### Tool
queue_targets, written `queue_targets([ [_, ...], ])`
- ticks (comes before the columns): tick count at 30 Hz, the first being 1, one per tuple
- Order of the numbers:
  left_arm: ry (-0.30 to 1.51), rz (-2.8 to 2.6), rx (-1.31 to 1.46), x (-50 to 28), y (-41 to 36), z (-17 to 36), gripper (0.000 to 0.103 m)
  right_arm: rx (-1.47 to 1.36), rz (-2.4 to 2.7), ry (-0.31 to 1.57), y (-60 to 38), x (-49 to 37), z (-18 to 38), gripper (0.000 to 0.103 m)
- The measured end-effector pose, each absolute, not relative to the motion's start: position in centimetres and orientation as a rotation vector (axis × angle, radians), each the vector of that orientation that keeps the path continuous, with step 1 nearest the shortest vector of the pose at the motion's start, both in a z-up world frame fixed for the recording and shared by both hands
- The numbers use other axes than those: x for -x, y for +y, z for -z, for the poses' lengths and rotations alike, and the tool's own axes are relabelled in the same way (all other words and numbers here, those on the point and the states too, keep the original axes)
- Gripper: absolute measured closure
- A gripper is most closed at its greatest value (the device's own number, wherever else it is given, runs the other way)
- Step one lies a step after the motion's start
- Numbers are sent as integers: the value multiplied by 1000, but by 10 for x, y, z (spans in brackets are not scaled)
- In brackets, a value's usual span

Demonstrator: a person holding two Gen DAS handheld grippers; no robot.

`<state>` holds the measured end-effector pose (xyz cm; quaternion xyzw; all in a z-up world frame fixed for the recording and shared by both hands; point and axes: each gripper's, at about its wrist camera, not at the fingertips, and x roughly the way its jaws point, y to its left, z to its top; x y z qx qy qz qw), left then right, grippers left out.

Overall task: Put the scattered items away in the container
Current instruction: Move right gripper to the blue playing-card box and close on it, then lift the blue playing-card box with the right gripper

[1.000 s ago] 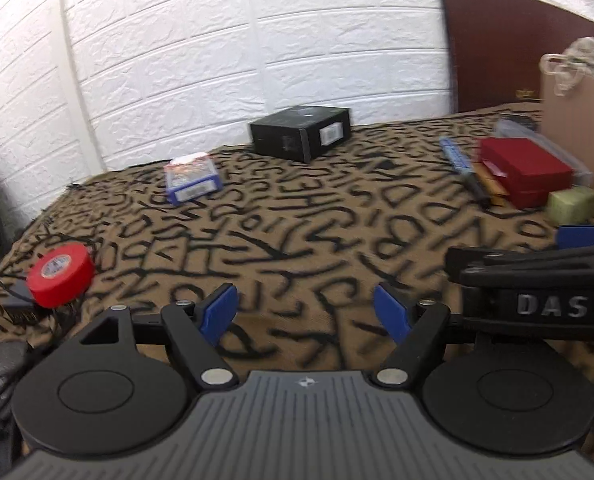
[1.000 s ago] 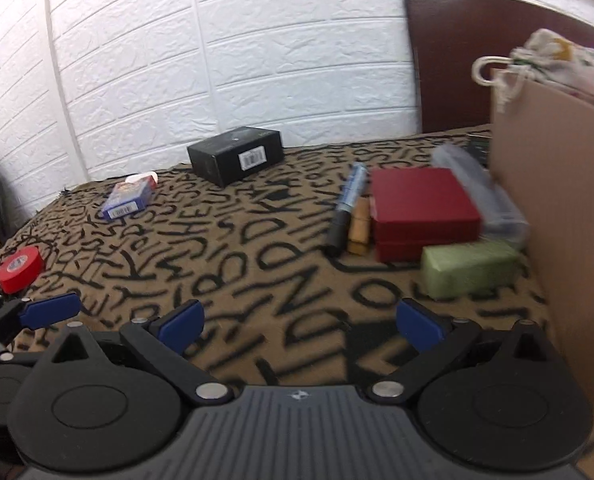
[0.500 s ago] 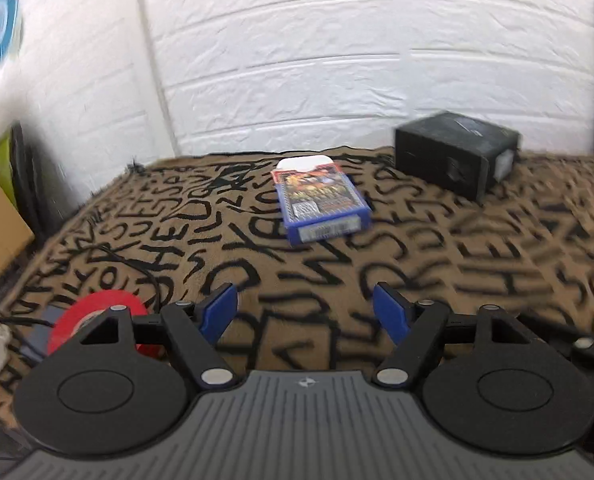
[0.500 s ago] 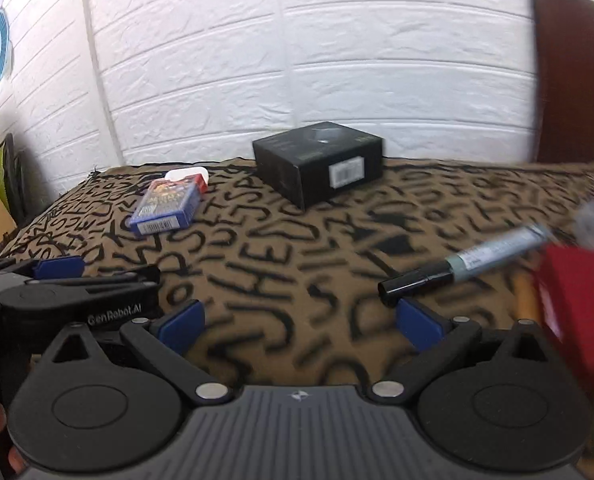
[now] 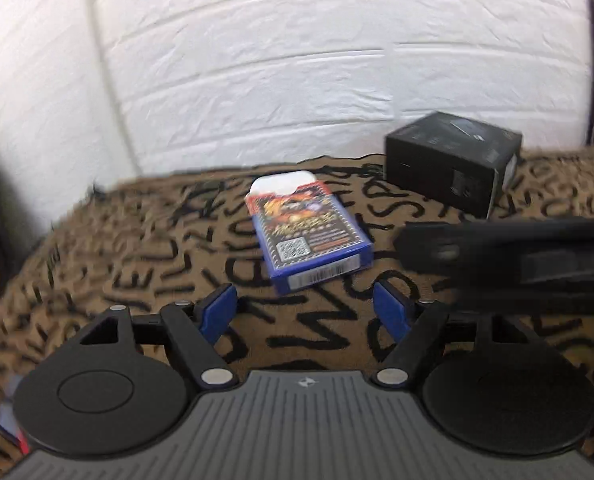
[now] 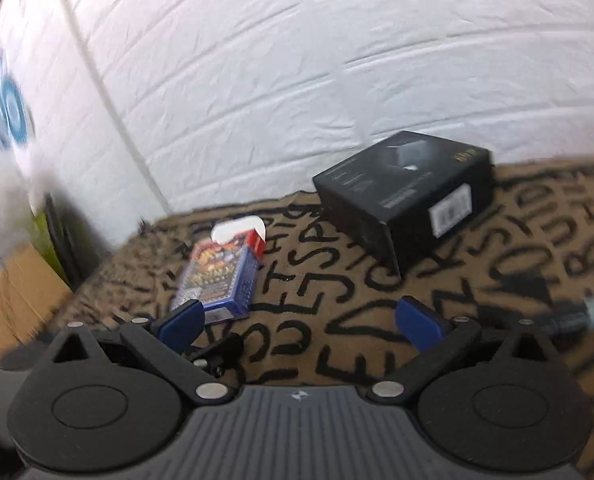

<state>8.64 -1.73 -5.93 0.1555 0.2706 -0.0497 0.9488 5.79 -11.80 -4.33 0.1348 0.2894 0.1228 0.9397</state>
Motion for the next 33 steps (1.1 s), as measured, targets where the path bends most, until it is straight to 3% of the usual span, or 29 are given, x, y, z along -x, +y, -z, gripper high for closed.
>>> queue_targets([
  [6,511,153,-395,-87,-23,63,16,-249,-253,559,-105,-73,39,0],
  [13,527,255,-396,-96,-19,63,17,-284,-466,625,-101,-108,42,0],
  [16,528,281,-409,-96,-20,64,22,-234,-545,643,-94,-111,42,4],
  [21,533,298,-388,-95,-18,64,22,-216,-594,636,-91,-106,40,14],
  [26,551,328,-344,-86,-13,65,20,-180,-638,626,-91,-90,37,29],
  [29,538,323,-348,-79,-14,65,18,-164,-670,636,-91,-84,36,33],
  [30,525,308,-371,-77,-17,66,16,-141,-648,633,-88,-81,35,29],
  [32,495,196,-425,-76,-26,67,3,-102,-548,607,-86,-76,33,7],
  [33,482,156,-438,-77,-29,68,2,-103,-513,606,-88,-76,32,4],
])
